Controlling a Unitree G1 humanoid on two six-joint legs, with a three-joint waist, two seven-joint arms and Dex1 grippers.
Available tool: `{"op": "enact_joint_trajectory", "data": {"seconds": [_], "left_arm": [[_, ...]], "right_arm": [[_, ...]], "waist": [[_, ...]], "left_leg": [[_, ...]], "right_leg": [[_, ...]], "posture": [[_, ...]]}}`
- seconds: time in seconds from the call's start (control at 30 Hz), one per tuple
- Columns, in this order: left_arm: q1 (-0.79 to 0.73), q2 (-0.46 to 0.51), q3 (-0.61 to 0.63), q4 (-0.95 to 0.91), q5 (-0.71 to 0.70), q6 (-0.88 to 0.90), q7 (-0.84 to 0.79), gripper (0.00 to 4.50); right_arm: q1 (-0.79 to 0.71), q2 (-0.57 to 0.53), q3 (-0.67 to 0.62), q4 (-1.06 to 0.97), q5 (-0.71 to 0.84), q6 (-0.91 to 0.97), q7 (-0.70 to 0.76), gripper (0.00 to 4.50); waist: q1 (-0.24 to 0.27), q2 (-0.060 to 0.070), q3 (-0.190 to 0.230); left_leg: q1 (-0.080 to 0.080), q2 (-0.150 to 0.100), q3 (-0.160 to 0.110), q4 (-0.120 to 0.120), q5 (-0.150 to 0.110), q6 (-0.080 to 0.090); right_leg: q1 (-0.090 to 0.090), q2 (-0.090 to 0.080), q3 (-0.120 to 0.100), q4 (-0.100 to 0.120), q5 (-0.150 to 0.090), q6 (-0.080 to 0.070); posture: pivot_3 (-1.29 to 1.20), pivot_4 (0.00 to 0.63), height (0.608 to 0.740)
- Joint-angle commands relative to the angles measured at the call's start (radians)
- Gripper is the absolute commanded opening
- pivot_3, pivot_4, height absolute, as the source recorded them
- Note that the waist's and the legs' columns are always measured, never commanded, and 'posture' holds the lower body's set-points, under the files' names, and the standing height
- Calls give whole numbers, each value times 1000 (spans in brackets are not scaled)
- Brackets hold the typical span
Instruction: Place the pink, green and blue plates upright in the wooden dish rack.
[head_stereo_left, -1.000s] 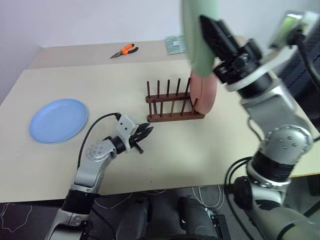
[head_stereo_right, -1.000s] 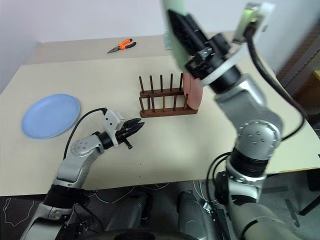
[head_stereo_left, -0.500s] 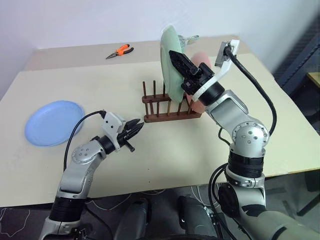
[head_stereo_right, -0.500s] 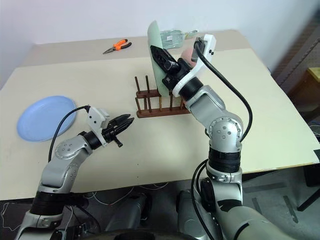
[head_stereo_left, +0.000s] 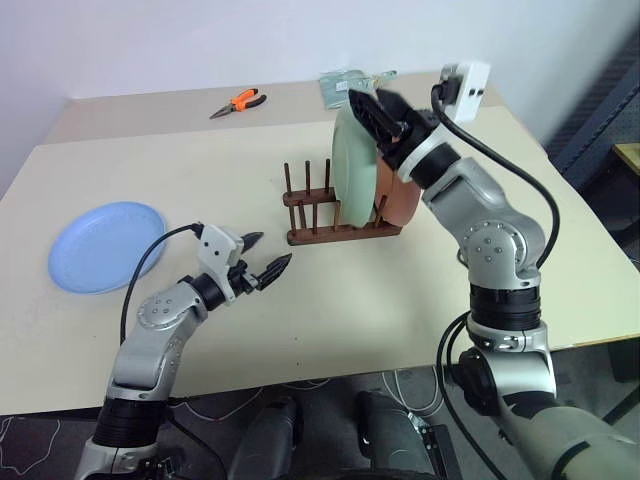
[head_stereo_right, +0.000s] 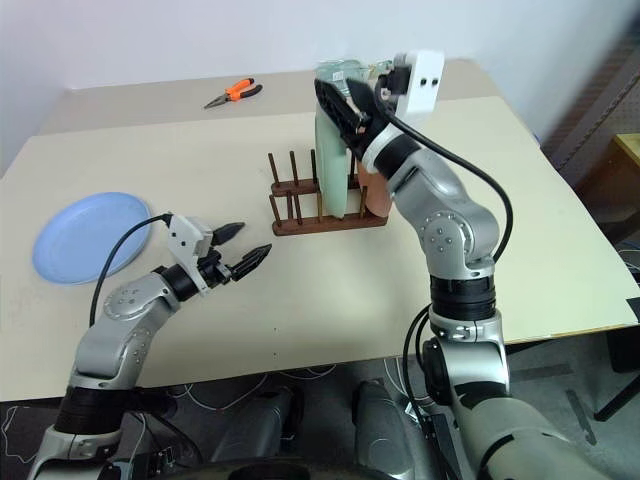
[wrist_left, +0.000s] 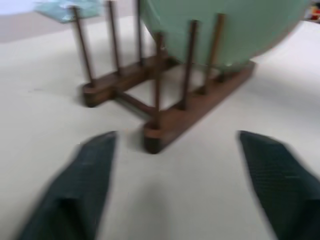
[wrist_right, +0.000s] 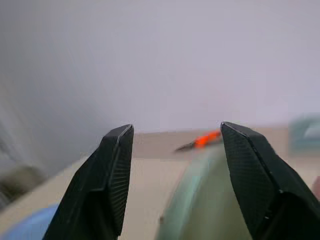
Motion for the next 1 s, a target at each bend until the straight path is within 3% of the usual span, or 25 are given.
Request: {"op": "enact_joint_trajectory", "data": {"seconds": [0.03, 0.2, 0.33, 0.37, 0.53, 0.63, 0.73, 0.83, 1.0], "left_arm": [[-41, -16, 149, 35, 6, -5, 158, 4447], [-46, -34, 284, 33, -29, -20, 263, 4447], [-95, -53, 469, 81, 27, -15, 557, 4500], [-105, -49, 512, 101, 50, 3, 637, 4500], [-137, -63, 694, 155, 84, 142, 930, 4500], [-134, -100, 733, 130, 22, 235, 959, 4500], [-151, -191, 805, 98, -138, 326, 967, 4500], [-167, -251, 872, 89, -256, 360, 1000, 3651], [-164, -251, 864, 74, -346, 379, 977, 984]], "right_arm": [[-69, -76, 69, -10, -151, -110, 106, 2928], [-61, -110, 126, -59, -201, -121, 213, 2928], [-49, -135, 233, -118, -289, -176, 326, 4287], [-46, -142, 271, -126, -328, -202, 352, 4456], [-6, -150, 417, -110, -509, -338, 416, 4456], [23, -123, 444, -104, -539, -369, 434, 4456], [40, -100, 451, -96, -556, -384, 444, 4456], [50, -84, 451, -89, -574, -397, 451, 4500], [68, -71, 441, -90, -585, -393, 460, 4500]], "waist": [[1, 0, 0], [3, -1, 0], [2, -1, 0], [2, -1, 0], [4, -3, -1], [9, -5, -1], [12, -8, -1], [9, -11, -2], [6, -12, -2]], "left_leg": [[0, 0, 0, 0, 0, 0], [0, 0, 0, 0, 0, 0], [0, 0, 0, 0, 0, -1], [0, 0, 0, 0, 0, -1], [0, 0, -1, 0, 0, -2], [0, -1, -1, 1, 0, -2], [-1, -1, -3, 2, 0, -3], [-1, -1, -4, 2, 0, -3], [1, -1, -4, 1, 1, -4]], "right_leg": [[0, 0, 0, 0, 0, 0], [0, 0, 0, 0, 0, 0], [0, 0, 0, 0, 0, 0], [-1, 0, 0, 0, 0, 0], [0, 0, -1, 0, 0, 1], [0, 0, -1, 0, 0, 1], [1, -1, -2, 0, 0, 1], [1, -1, -3, 0, 0, 1], [2, 0, -3, 0, 0, 0]], "posture": [[0, 150, 739], [0, 150, 739], [0, 150, 739], [0, 150, 739], [0, 150, 739], [0, 150, 739], [0, 150, 739], [0, 150, 739], [0, 150, 739]]}}
